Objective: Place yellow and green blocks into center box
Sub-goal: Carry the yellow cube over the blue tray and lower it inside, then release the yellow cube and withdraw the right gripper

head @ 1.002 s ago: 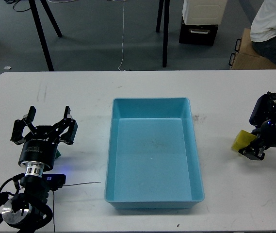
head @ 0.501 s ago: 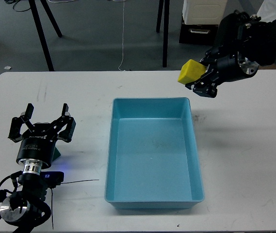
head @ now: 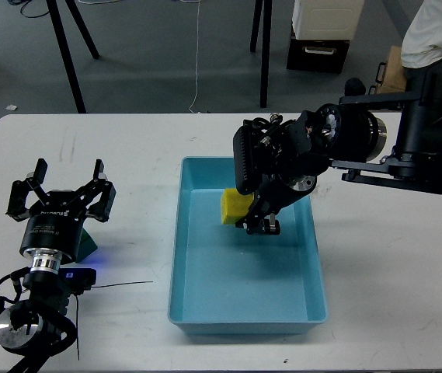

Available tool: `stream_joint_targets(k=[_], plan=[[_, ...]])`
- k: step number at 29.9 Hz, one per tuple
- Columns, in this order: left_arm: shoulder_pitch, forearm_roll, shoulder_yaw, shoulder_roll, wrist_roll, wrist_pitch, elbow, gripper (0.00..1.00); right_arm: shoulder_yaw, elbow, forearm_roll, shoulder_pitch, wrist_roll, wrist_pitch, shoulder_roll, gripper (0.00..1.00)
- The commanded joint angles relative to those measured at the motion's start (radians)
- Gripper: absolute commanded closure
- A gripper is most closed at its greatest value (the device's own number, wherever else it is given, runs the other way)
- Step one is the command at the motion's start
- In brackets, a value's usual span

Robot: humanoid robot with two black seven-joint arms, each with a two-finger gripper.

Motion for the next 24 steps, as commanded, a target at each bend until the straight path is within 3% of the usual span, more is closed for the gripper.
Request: stream_joint_targets(k=[1,3,8,11,13,18,24], plan=[[-0.019,0.000,-0.005,0.000,0.000,0.000,0.006,0.00,-0.031,-0.031,0.001,-0.023,0.000,-0.001,0.044,0.67],[-0.020,0.000,-0.006,0.000,0.000,0.000,0.006,0.00,-0.029,-0.046,0.001,-0.036,0.000,-0.001,0.054,0.47],[-0.042,0.003,-0.003,0.000,0.000,0.006,0.020,0.00,-0.029,-0.063,0.004,-0.040,0.000,-0.004,0.054,0.15],[-0.085,0.003,0.002,0.005,0.000,0.040,0.040,0.00,-0.028,-0.078,0.004,-0.048,0.000,-0.007,0.053,0.13],[-0.103,0.012,0.005,0.020,0.000,0.055,0.044,0.00,-0.020,-0.078,0.010,-0.054,0.000,-0.009,0.048,0.05],[-0.141,0.148,0.011,0.107,0.000,0.109,0.044,0.00,-0.008,-0.083,0.110,-0.059,0.000,-0.015,0.019,0.03],[-0.175,0.267,0.012,0.276,0.000,0.166,0.044,0.00,0.095,-0.106,0.199,-0.077,0.000,-0.136,-0.036,0.02]])
